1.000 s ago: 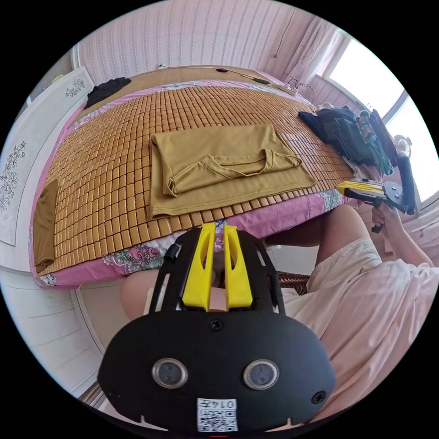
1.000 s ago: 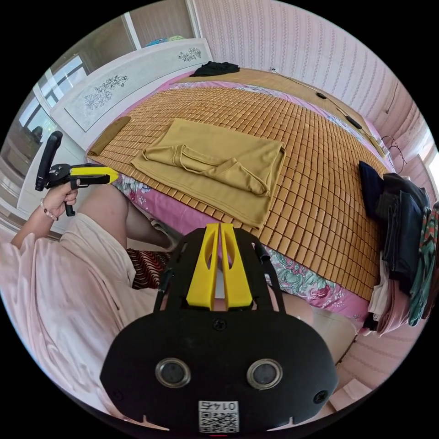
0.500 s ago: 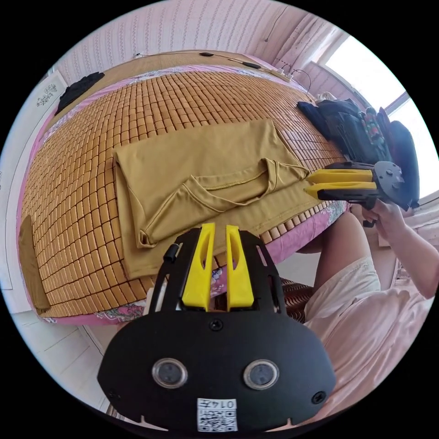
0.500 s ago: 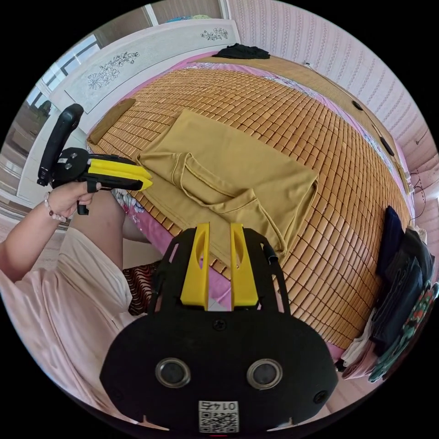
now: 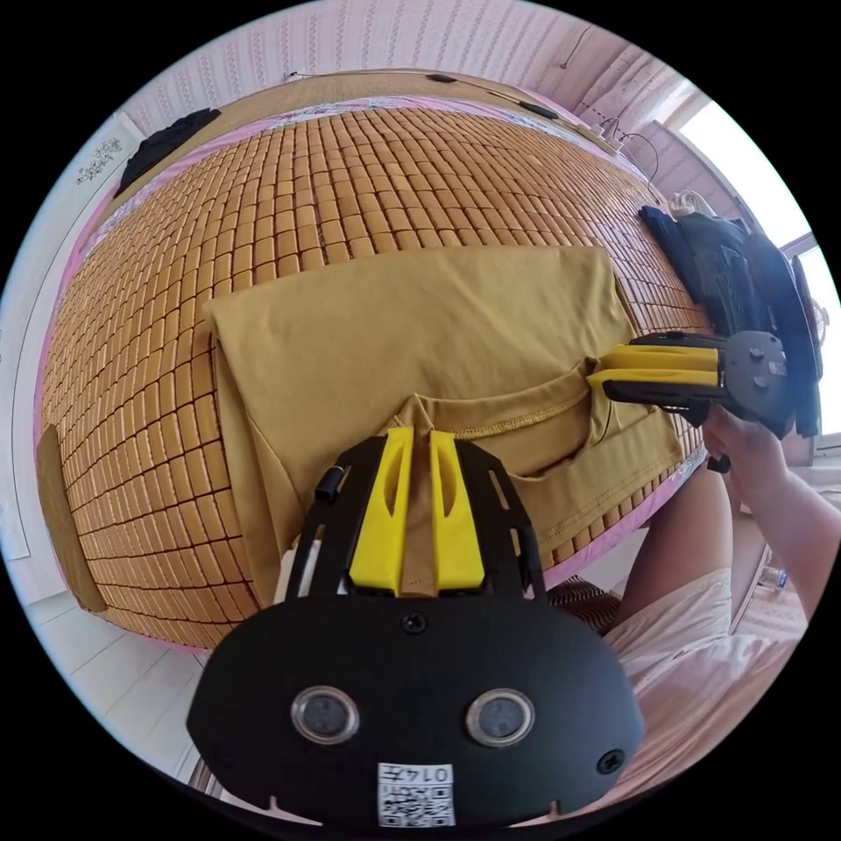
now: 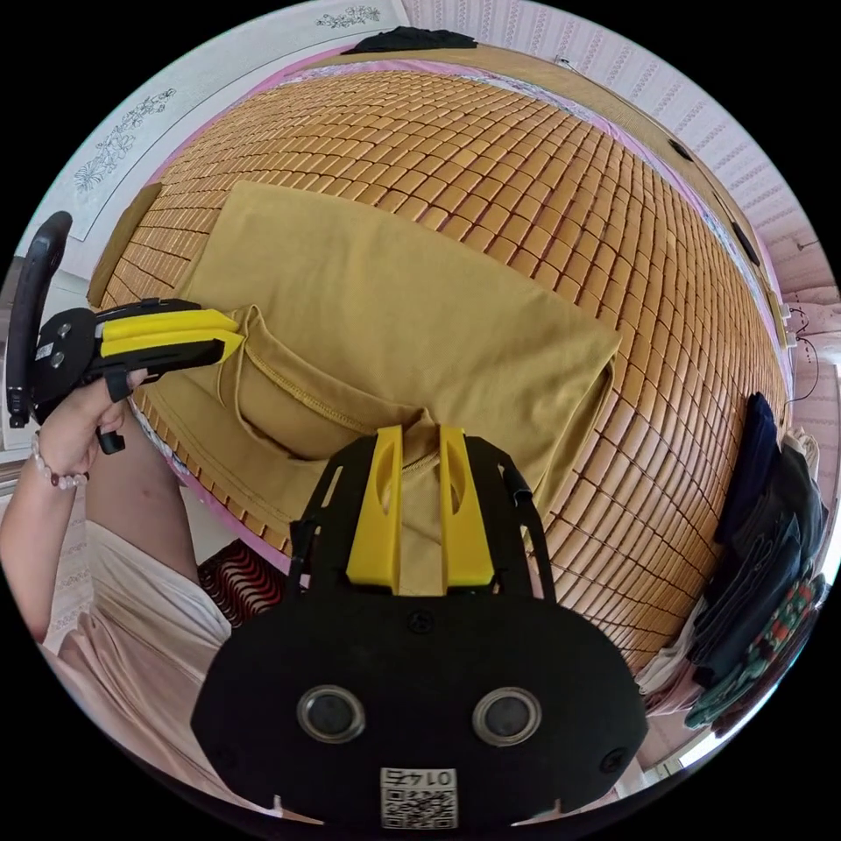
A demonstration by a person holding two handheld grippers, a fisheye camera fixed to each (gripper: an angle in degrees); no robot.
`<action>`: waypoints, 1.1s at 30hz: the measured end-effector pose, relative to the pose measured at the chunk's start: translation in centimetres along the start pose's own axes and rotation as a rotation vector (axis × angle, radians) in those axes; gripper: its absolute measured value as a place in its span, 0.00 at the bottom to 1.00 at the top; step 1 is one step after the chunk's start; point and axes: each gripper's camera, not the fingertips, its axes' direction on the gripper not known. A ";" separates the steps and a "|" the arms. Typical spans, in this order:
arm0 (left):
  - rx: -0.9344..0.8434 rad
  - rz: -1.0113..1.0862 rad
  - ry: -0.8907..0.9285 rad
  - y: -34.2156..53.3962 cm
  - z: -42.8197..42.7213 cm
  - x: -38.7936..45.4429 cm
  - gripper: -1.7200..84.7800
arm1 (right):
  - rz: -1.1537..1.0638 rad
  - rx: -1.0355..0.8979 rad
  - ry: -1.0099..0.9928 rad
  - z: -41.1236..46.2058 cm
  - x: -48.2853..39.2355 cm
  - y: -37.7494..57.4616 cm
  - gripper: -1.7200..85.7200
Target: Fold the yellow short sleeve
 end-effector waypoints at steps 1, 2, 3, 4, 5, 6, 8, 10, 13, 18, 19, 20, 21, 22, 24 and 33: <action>-0.004 -0.003 0.001 0.0 0.2 0.0 0.02 | -0.013 -0.005 0.008 -0.2 -0.3 -0.3 0.08; -0.004 -0.005 0.000 0.0 0.2 0.0 0.02 | -0.019 -0.007 0.030 -0.5 -0.6 -0.5 0.05; -0.002 -0.006 -0.010 0.1 0.3 0.1 0.01 | -0.021 -0.004 0.042 -0.7 -0.7 -0.6 0.04; 0.000 0.004 -0.026 0.2 0.3 0.4 0.01 | -0.033 0.009 0.040 -1.2 -1.0 -0.7 0.03; 0.002 0.008 -0.033 0.3 0.2 0.5 0.01 | -0.042 0.026 0.031 -1.8 -1.3 -0.7 0.02; 0.010 0.017 -0.042 0.5 0.1 0.6 0.01 | -0.045 0.037 0.029 -2.1 -1.4 -0.6 0.02; 0.030 0.030 -0.048 0.9 -0.3 0.9 0.01 | -0.062 0.075 0.006 -3.3 -2.0 -0.2 0.02; 0.043 0.053 -0.069 1.6 -0.7 1.3 0.01 | -0.079 0.098 -0.008 -4.1 -2.5 0.4 0.02; 0.060 0.080 -0.081 3.1 -1.2 1.7 0.01 | -0.111 0.130 -0.023 -5.1 -3.7 1.6 0.02; 0.056 0.089 -0.023 7.6 -0.6 1.8 0.01 | -0.214 0.126 -0.043 -5.2 -6.5 4.5 0.02; 0.036 0.086 -0.016 8.7 0.0 1.8 0.01 | -0.248 0.102 -0.032 -4.7 -7.2 5.2 0.02; 0.025 0.083 -0.025 9.2 0.3 1.8 0.01 | -0.280 0.074 -0.020 -4.1 -7.9 5.7 0.02; 0.011 0.079 -0.050 10.1 0.8 1.8 0.01 | -0.293 0.059 -0.012 -3.8 -8.2 5.9 0.02; 0.002 0.066 -0.067 10.8 1.1 1.6 0.01 | -0.314 0.036 0.004 -3.4 -8.7 6.2 0.02; 0.010 0.042 -0.065 11.5 1.1 1.3 0.01 | -0.336 0.025 0.017 -3.3 -9.3 6.0 0.02; 0.101 0.184 0.042 8.0 2.3 4.9 0.01 | -0.358 0.016 0.012 -4.3 -10.5 -2.3 0.01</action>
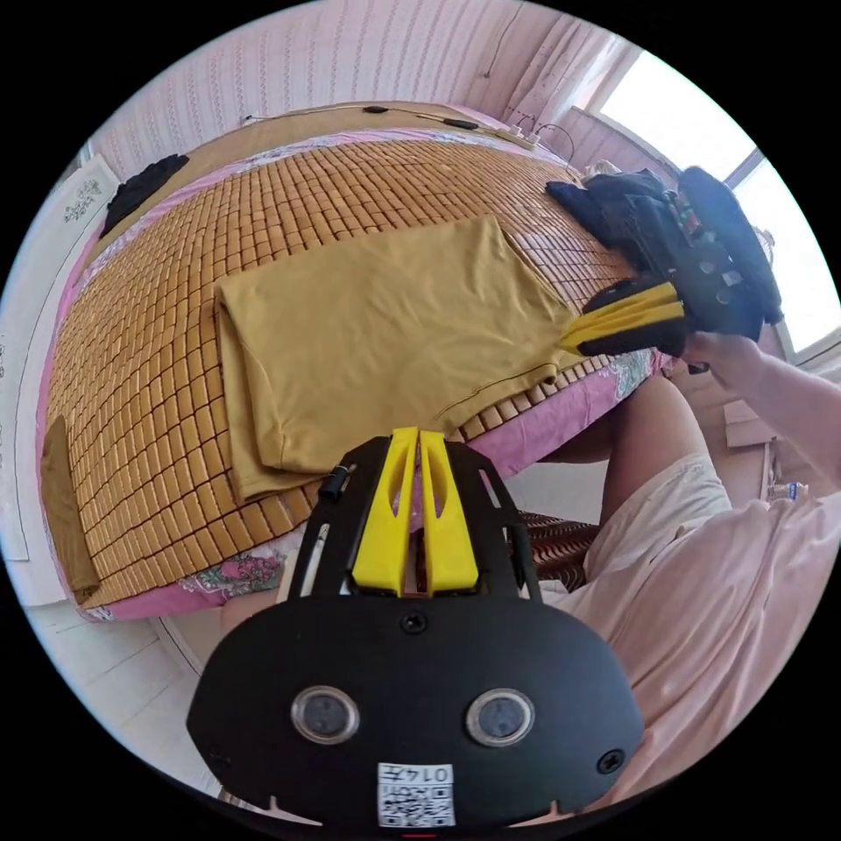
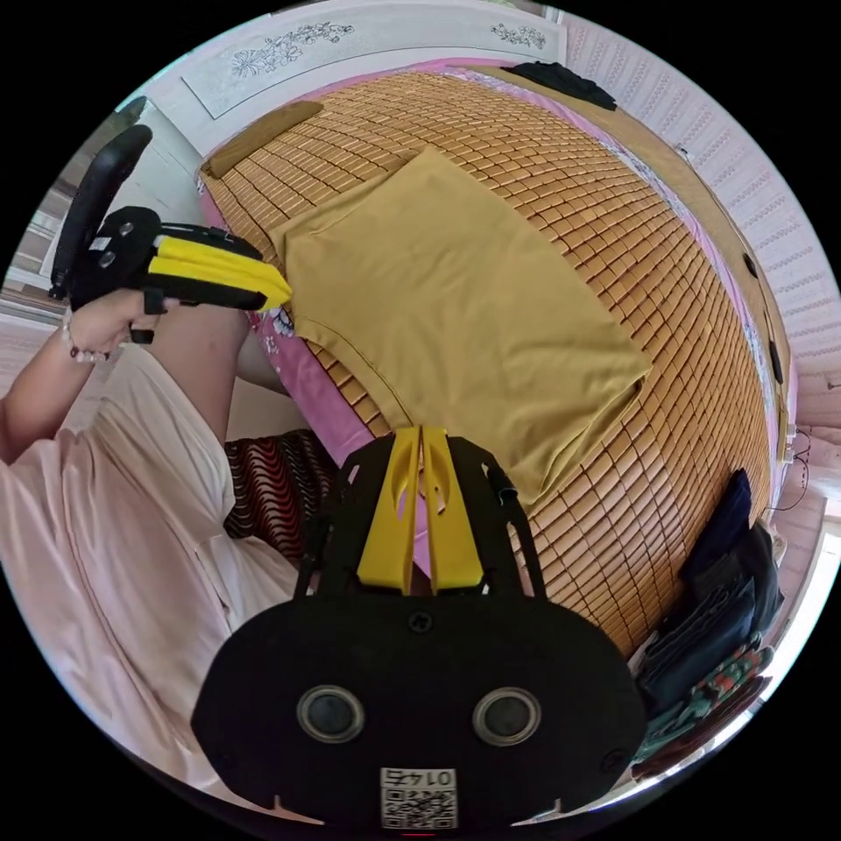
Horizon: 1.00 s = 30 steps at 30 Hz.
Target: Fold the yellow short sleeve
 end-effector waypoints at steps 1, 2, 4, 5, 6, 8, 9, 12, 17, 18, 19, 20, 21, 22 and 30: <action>-0.006 0.040 0.003 -0.9 0.8 0.9 0.01 | -0.008 -0.020 0.004 0.1 0.5 -1.9 0.01; -0.009 0.058 0.005 -1.3 1.2 1.3 0.01 | -0.017 -0.035 0.007 0.2 1.1 -4.0 0.01; -0.016 0.107 0.007 -2.8 2.6 2.7 0.01 | -0.025 -0.051 0.026 0.3 2.0 -7.2 0.01; -0.017 0.113 0.008 -3.2 3.0 2.9 0.01 | -0.029 -0.057 0.056 0.4 2.6 -9.4 0.01; -0.026 0.120 0.013 -3.7 3.7 3.2 0.01 | -0.032 -0.061 0.067 0.4 2.9 -10.5 0.01; -0.047 0.117 0.010 -4.2 4.9 3.3 0.01 | -0.042 -0.082 0.095 1.0 4.0 -14.6 0.02; -0.063 0.114 0.012 -4.4 5.7 3.3 0.01 | -0.043 -0.087 0.103 1.3 4.3 -15.5 0.02; -0.110 0.130 0.013 -4.2 7.5 3.4 0.01 | -0.022 -0.122 0.099 3.4 5.7 -18.8 0.02; -0.071 0.163 0.015 -3.5 8.4 3.5 0.01 | -0.073 -0.252 0.036 7.1 6.9 -20.5 0.02; -0.065 0.157 0.021 -3.4 8.6 3.5 0.01 | -0.093 -0.264 0.037 7.1 6.9 -20.7 0.02; -0.061 0.157 0.021 -3.3 8.8 3.5 0.01 | -0.115 -0.260 0.051 6.9 7.1 -21.0 0.01; -0.060 0.158 0.019 -3.2 9.0 3.6 0.01 | -0.105 -0.229 0.069 6.5 7.6 -21.4 0.01; -0.059 0.163 0.015 -3.2 9.2 3.7 0.01 | -0.095 -0.214 0.072 6.4 8.0 -21.7 0.01; -0.057 0.170 0.011 -3.1 9.4 3.8 0.01 | -0.072 -0.198 0.068 6.7 8.7 -22.2 0.01; -0.043 0.159 0.031 -2.5 10.7 4.0 0.01 | -0.037 -0.321 0.056 8.8 11.7 -24.1 0.01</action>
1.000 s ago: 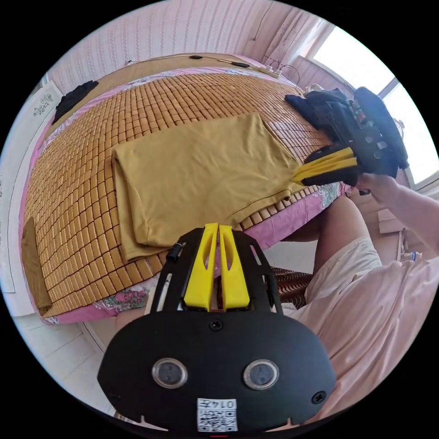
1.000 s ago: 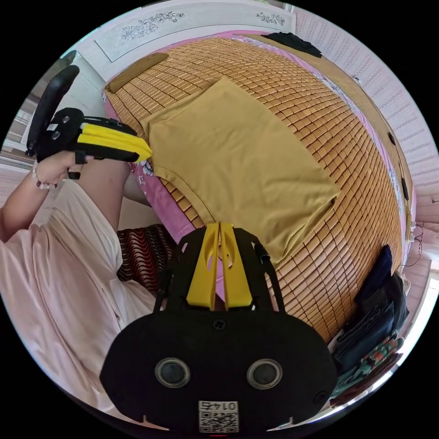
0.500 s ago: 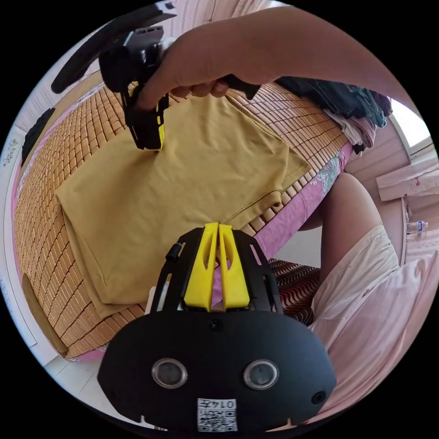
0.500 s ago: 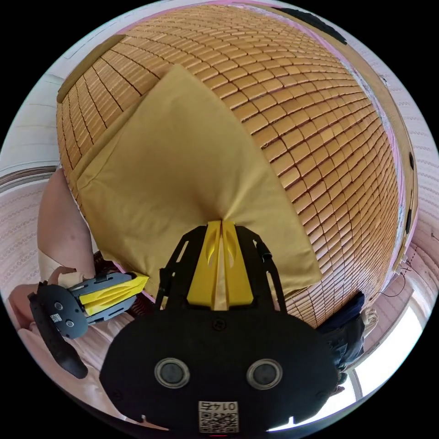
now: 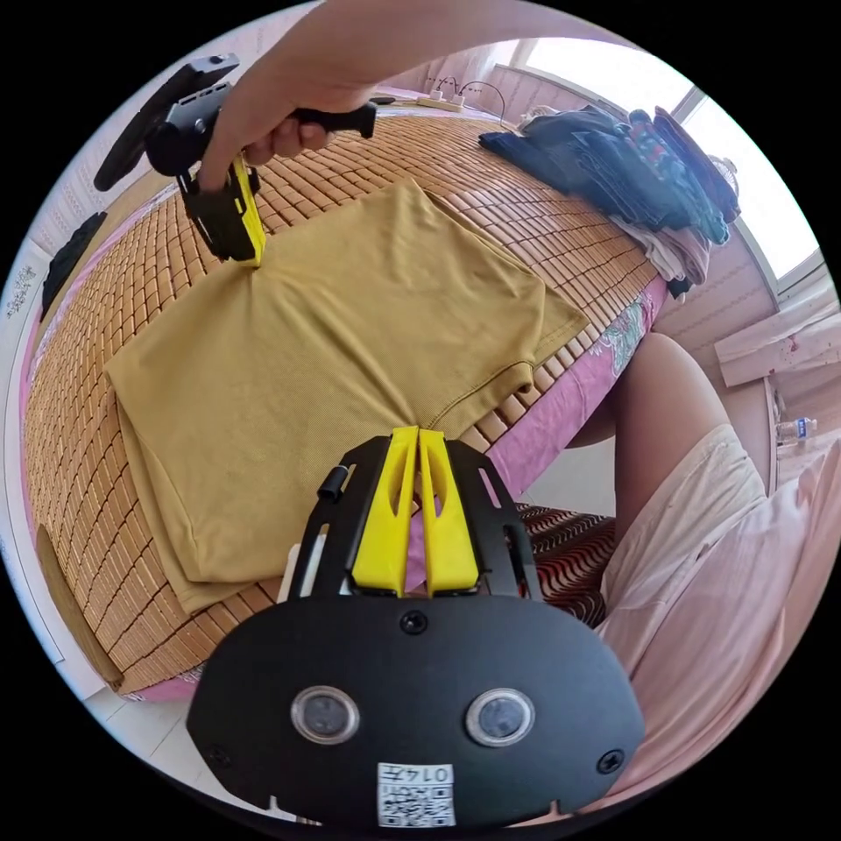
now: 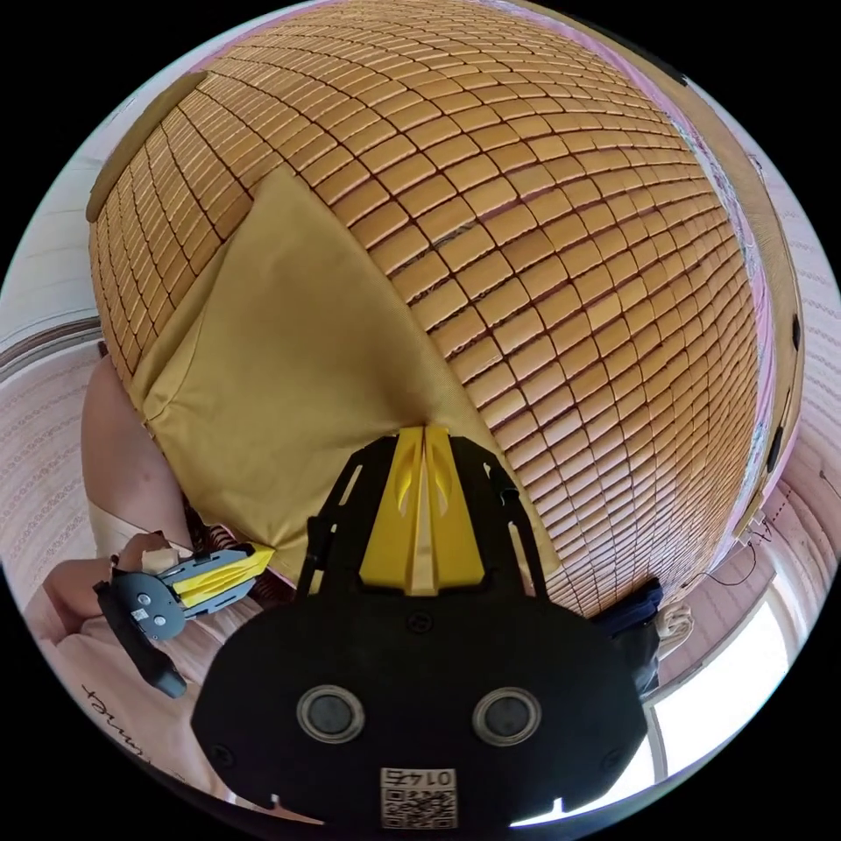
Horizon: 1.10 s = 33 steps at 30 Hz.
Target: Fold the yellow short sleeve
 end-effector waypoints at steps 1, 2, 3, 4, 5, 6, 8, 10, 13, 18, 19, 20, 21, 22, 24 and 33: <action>-0.001 -0.004 0.005 0.0 0.2 0.0 0.01 | 0.020 0.009 0.010 0.3 0.3 0.0 0.01; -0.001 -0.005 0.006 0.1 0.3 0.0 0.01 | 0.020 -0.022 0.010 1.7 0.4 -0.1 0.01; -0.001 -0.002 0.004 0.1 0.5 0.2 0.01 | 0.017 -0.035 0.015 2.4 0.4 0.1 0.01; 0.000 0.003 -0.002 0.2 0.7 0.3 0.01 | 0.021 0.003 0.025 2.6 0.5 0.7 0.01; 0.002 0.005 -0.005 0.2 0.8 0.4 0.01 | 0.024 0.017 0.029 3.0 0.6 1.5 0.01; 0.005 0.012 -0.010 0.3 0.9 0.6 0.01 | 0.018 0.032 0.031 3.1 0.7 2.1 0.01; 0.012 0.013 -0.019 0.5 1.1 0.7 0.01 | 0.065 0.154 -0.017 2.9 1.7 6.4 0.01; 0.037 0.033 0.001 0.8 0.9 0.9 0.01 | 0.153 0.273 -0.104 2.9 3.1 11.7 0.01; 0.129 0.067 0.029 1.4 -0.1 1.9 0.02 | 0.269 0.397 -0.194 5.3 4.6 22.8 0.01; 0.129 0.107 0.090 0.7 0.4 4.7 0.08 | 0.576 0.363 -0.373 15.1 5.6 38.6 0.05; 0.110 0.119 0.095 0.3 0.9 5.5 0.08 | 0.642 0.354 -0.439 17.5 5.6 41.1 0.08; 0.106 0.129 0.093 0.1 1.1 6.0 0.09 | 0.687 0.362 -0.475 19.3 5.3 43.1 0.10; 0.102 0.154 0.089 -0.2 1.4 6.9 0.09 | 0.701 0.369 -0.486 20.1 5.1 43.9 0.10; 0.100 0.195 0.086 -0.4 1.6 7.8 0.11 | 0.708 0.389 -0.509 21.3 4.8 45.2 0.10; 0.101 0.251 0.096 -0.9 2.0 9.0 0.15 | 0.689 0.400 -0.537 22.9 4.4 46.3 0.09; 0.100 0.330 0.086 -4.0 3.1 12.3 0.26 | 0.645 0.603 -0.657 26.0 5.0 53.9 0.03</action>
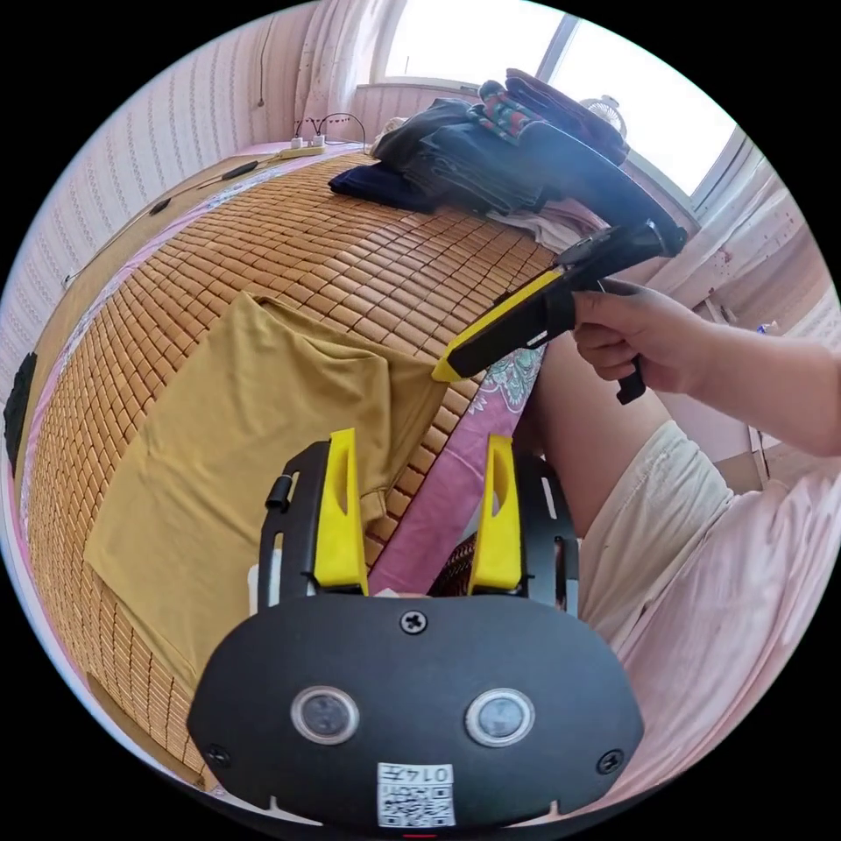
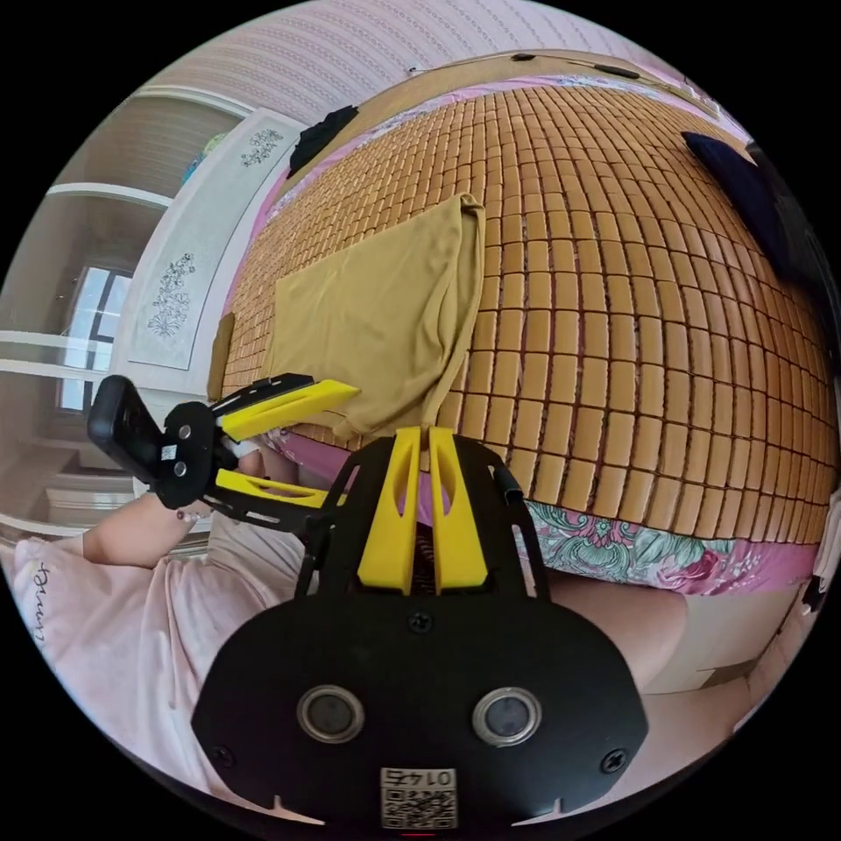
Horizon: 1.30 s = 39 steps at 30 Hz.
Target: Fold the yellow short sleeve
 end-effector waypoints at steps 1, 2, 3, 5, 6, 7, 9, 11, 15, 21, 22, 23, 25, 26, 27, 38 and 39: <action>0.001 0.011 -0.001 -0.5 0.2 0.3 0.27 | -0.020 0.022 -0.020 -1.0 0.3 0.9 0.03; -0.002 0.017 -0.005 -0.7 0.4 0.5 0.27 | -0.040 0.044 -0.041 -2.0 0.6 1.9 0.03; -0.005 0.027 -0.013 -1.1 0.6 0.9 0.26 | -0.046 0.054 -0.057 -2.4 0.8 2.4 0.03; -0.014 0.032 -0.061 -1.3 0.9 1.5 0.23 | -0.058 0.071 -0.155 -3.4 1.9 4.4 0.03; -0.026 0.028 -0.073 -1.3 1.0 1.8 0.19 | -0.063 0.066 -0.174 -3.5 2.1 4.9 0.03; -0.056 0.017 -0.071 -1.2 1.2 2.1 0.14 | -0.081 0.050 -0.197 -3.4 2.5 5.8 0.03; -0.097 0.048 -0.045 -0.7 1.4 2.9 0.06 | -0.120 0.036 -0.214 -3.4 2.9 7.4 0.04; -0.113 0.086 -0.046 -0.1 1.2 3.8 0.03 | -0.100 0.072 -0.212 -3.8 4.3 9.7 0.04; -0.103 0.132 -0.038 1.6 -0.1 5.5 0.01 | 0.123 0.156 -0.251 -3.2 10.2 12.7 0.10; -0.058 0.115 0.003 3.4 -2.9 5.5 0.01 | 0.342 0.276 -0.368 -0.8 16.3 14.1 0.15; -0.050 0.104 0.017 3.8 -3.5 5.3 0.01 | 0.338 0.277 -0.406 -0.1 16.7 13.6 0.15; -0.044 0.100 0.025 4.0 -3.8 5.2 0.01 | 0.341 0.274 -0.423 0.4 17.0 13.1 0.15; -0.030 0.091 0.054 4.8 -4.8 4.9 0.01 | 0.366 0.301 -0.443 0.6 17.6 12.7 0.15; -0.027 0.092 0.060 5.0 -5.0 4.8 0.01 | 0.395 0.328 -0.440 0.4 18.0 12.7 0.14; -0.019 0.093 0.071 5.4 -5.6 4.7 0.01 | 0.410 0.338 -0.433 0.4 18.2 12.6 0.14; 0.006 0.041 0.062 5.7 -10.4 3.9 0.01 | 0.335 0.415 -0.360 -5.7 17.6 13.2 0.03; 0.028 0.035 0.086 5.4 -10.9 3.7 0.01 | 0.321 0.422 -0.346 -6.5 17.3 13.3 0.03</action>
